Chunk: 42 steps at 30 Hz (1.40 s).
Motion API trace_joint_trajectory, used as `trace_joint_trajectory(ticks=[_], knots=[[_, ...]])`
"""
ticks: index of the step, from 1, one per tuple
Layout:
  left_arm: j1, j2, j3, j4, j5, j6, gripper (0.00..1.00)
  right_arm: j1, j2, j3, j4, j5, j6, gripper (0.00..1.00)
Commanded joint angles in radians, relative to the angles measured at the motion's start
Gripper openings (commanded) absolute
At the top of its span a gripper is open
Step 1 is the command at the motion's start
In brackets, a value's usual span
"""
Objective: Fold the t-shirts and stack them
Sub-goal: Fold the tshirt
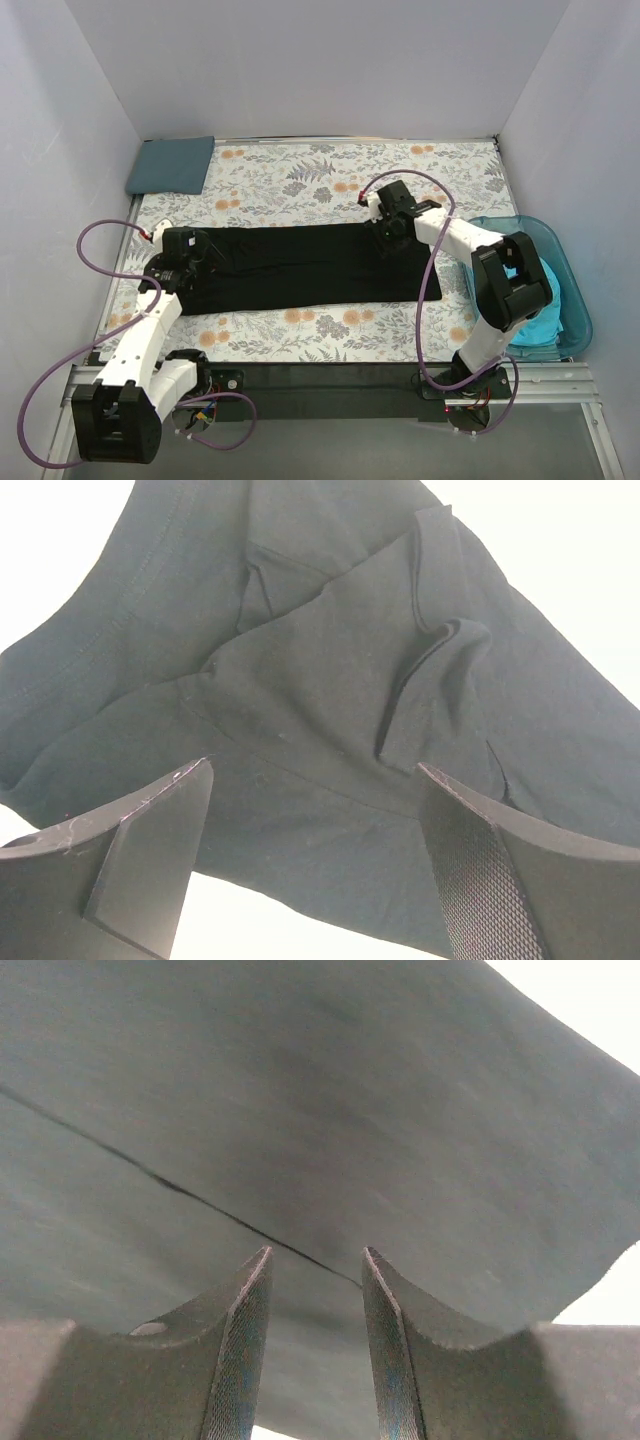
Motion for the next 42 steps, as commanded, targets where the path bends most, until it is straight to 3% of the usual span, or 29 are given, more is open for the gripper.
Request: trace_joint_trajectory(ticks=[1,4,10,25,35,42], knots=[[-0.006,0.02,0.002,0.024,0.017,-0.006,0.75,0.063,0.021,0.082,0.033,-0.062,0.051,0.41],[-0.006,0.062,0.022,0.029,0.101,-0.027,0.75,0.13,0.033,0.092,0.055,-0.067,0.121,0.41],[-0.01,0.151,0.082,0.072,0.248,-0.095,0.65,0.175,-0.014,0.067,0.087,-0.053,0.235,0.41],[-0.02,0.495,0.195,0.148,0.331,-0.082,0.6,0.175,-0.31,-0.154,0.087,0.063,0.267,0.42],[-0.03,0.558,0.215,0.158,0.359,-0.095,0.58,0.173,-0.424,-0.232,0.087,0.148,0.255,0.42],[-0.058,0.528,0.221,0.159,0.383,-0.144,0.49,0.172,-0.424,-0.246,0.087,0.151,0.25,0.43]])
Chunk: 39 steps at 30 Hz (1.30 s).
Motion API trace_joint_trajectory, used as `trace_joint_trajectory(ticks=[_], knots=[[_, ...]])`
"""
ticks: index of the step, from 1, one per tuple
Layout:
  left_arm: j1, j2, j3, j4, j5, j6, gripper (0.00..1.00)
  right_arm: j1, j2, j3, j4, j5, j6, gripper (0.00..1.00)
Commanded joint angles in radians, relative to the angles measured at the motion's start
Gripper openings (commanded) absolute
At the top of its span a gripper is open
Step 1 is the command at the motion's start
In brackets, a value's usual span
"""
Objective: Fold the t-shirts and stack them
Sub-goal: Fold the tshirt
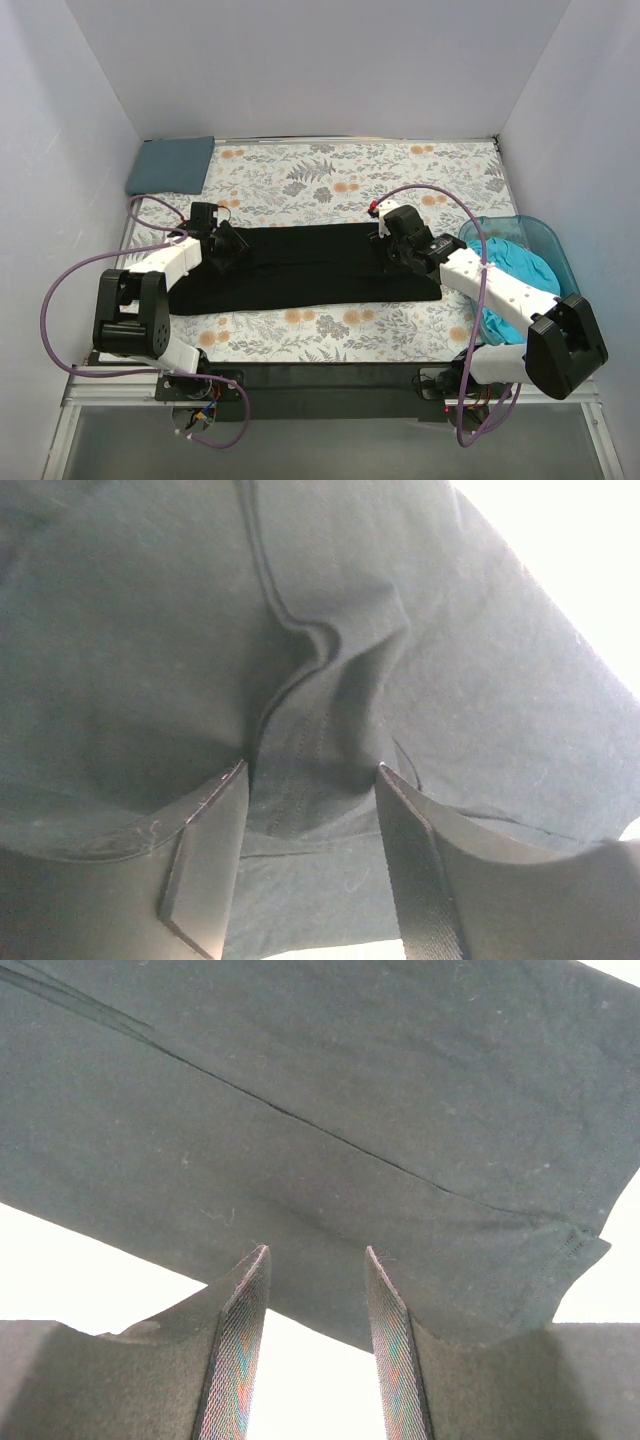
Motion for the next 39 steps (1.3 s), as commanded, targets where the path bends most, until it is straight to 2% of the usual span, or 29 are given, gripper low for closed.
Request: trace_joint_trajectory(ticks=[1,10,20,24,25,30,37,39], knots=[[-0.016,-0.039,0.038,0.012,0.025,-0.034,0.48,-0.001,-0.019,-0.005,0.019,0.021,-0.005,0.43],[-0.042,-0.025,0.094,0.027,0.042,-0.07,0.4,-0.004,-0.02,-0.011,0.018,0.027,-0.009,0.43],[-0.096,0.11,0.18,0.058,0.048,-0.086,0.34,-0.005,-0.028,-0.02,0.016,0.024,-0.011,0.43],[-0.117,0.151,0.208,0.063,0.034,-0.088,0.24,-0.004,-0.028,-0.026,0.016,0.02,-0.008,0.43],[-0.122,0.159,0.213,0.063,0.037,-0.089,0.17,-0.004,-0.029,-0.026,0.016,0.017,-0.008,0.43],[-0.145,0.164,0.249,0.058,0.042,-0.094,0.0,-0.005,-0.025,-0.022,0.015,0.003,-0.005,0.43],[-0.179,0.107,0.248,0.0,-0.006,-0.094,0.0,-0.004,-0.014,-0.009,0.018,-0.037,0.001,0.42],[-0.18,0.077,0.225,-0.002,-0.026,-0.1,0.07,-0.004,-0.009,-0.009,0.021,-0.062,0.004,0.42]])
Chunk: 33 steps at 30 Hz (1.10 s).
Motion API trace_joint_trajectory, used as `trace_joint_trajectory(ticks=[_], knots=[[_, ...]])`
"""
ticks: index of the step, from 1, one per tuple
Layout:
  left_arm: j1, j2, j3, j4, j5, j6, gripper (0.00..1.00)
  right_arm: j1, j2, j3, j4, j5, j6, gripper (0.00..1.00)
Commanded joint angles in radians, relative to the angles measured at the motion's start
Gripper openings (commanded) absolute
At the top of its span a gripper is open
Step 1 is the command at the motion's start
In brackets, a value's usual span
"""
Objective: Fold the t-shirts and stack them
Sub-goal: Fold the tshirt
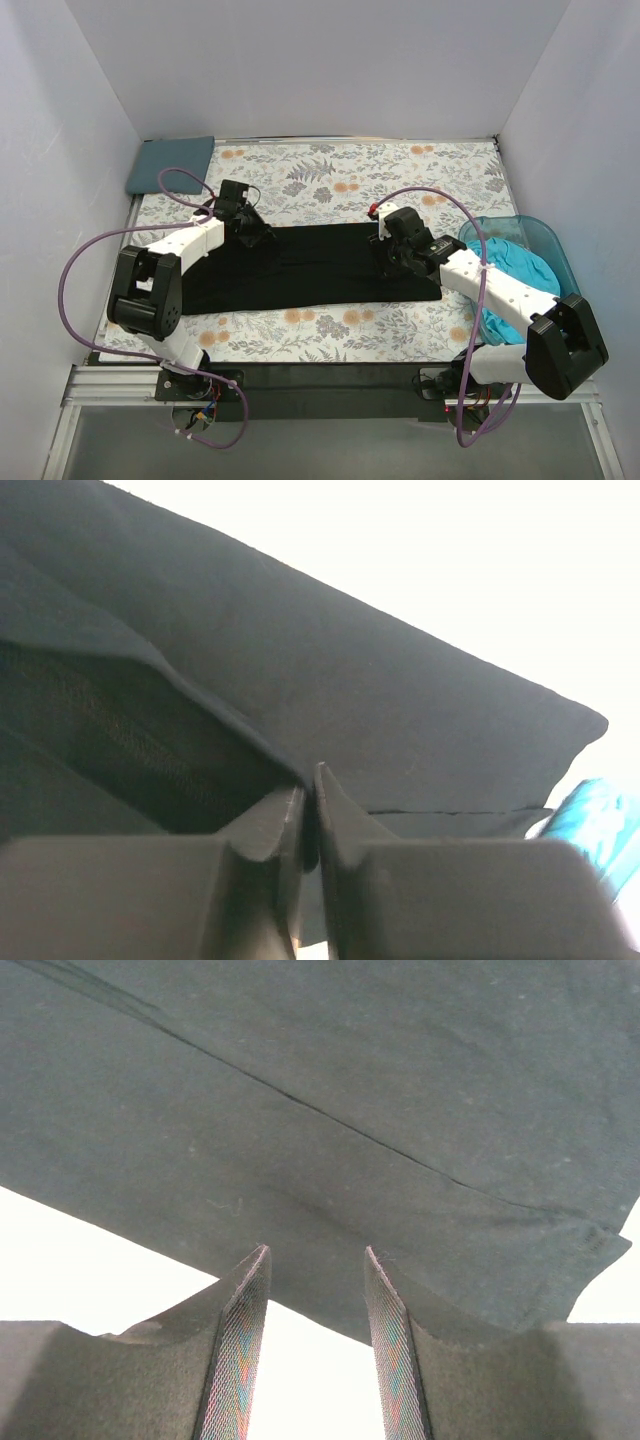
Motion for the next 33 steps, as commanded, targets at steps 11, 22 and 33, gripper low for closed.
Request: trace_joint_trajectory(ticks=[11,22,33], knots=[[0.009,-0.12,0.046,-0.056,-0.124,0.045,0.68,0.034,0.12,0.084,0.23,-0.275,0.006,0.44],[0.262,-0.156,-0.03,-0.069,-0.117,0.086,0.8,0.172,0.455,0.334,0.417,-0.27,-0.168,0.48],[0.316,-0.06,-0.044,0.012,-0.103,0.08,0.73,0.254,0.703,0.595,0.451,-0.298,-0.291,0.49]])
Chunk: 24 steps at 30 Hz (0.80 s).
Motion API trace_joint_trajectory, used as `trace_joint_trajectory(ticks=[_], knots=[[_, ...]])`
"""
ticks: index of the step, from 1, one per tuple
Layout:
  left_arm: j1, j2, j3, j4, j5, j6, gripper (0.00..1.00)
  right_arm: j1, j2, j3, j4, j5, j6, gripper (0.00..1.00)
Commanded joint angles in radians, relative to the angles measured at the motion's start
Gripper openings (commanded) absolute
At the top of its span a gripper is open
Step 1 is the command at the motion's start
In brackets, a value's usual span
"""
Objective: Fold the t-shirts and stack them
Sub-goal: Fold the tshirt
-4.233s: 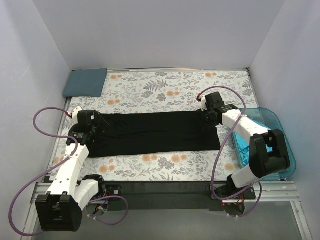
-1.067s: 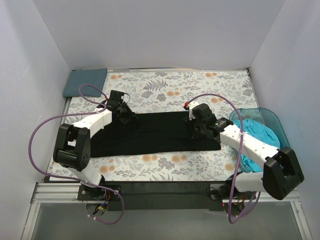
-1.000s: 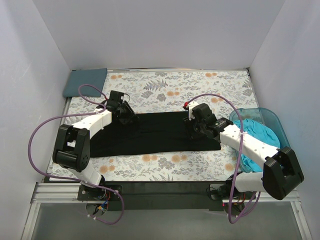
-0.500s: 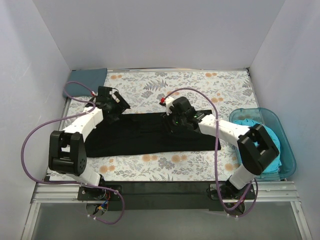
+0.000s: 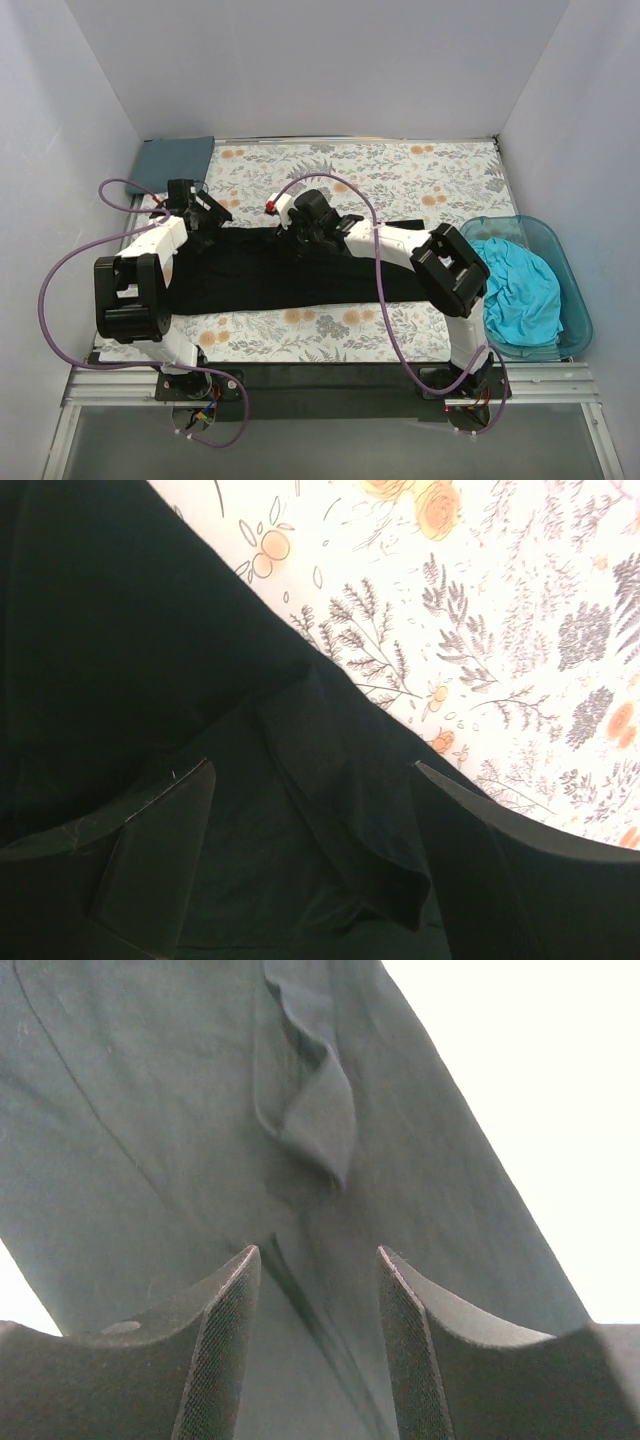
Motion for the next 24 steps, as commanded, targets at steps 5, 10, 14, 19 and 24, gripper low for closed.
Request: trace_joint_trajectory(ticks=[5,10,14,19,24], knots=[[-0.002,0.023,-0.05,0.072,0.002,0.015,0.72,0.034,0.107,0.162,0.047,0.017,-0.078,0.49],[-0.004,0.031,-0.06,0.084,-0.009,0.029,0.72,0.039,0.182,0.234,0.035,0.007,-0.086,0.49],[-0.001,0.029,-0.055,0.086,-0.021,0.036,0.72,0.039,0.213,0.282,0.023,0.003,-0.086,0.47],[-0.001,0.024,-0.055,0.086,-0.015,0.033,0.72,0.032,0.207,0.283,0.023,0.042,-0.083,0.38],[0.002,0.04,-0.044,0.094,0.031,0.006,0.72,0.014,0.202,0.271,0.026,0.017,-0.06,0.2]])
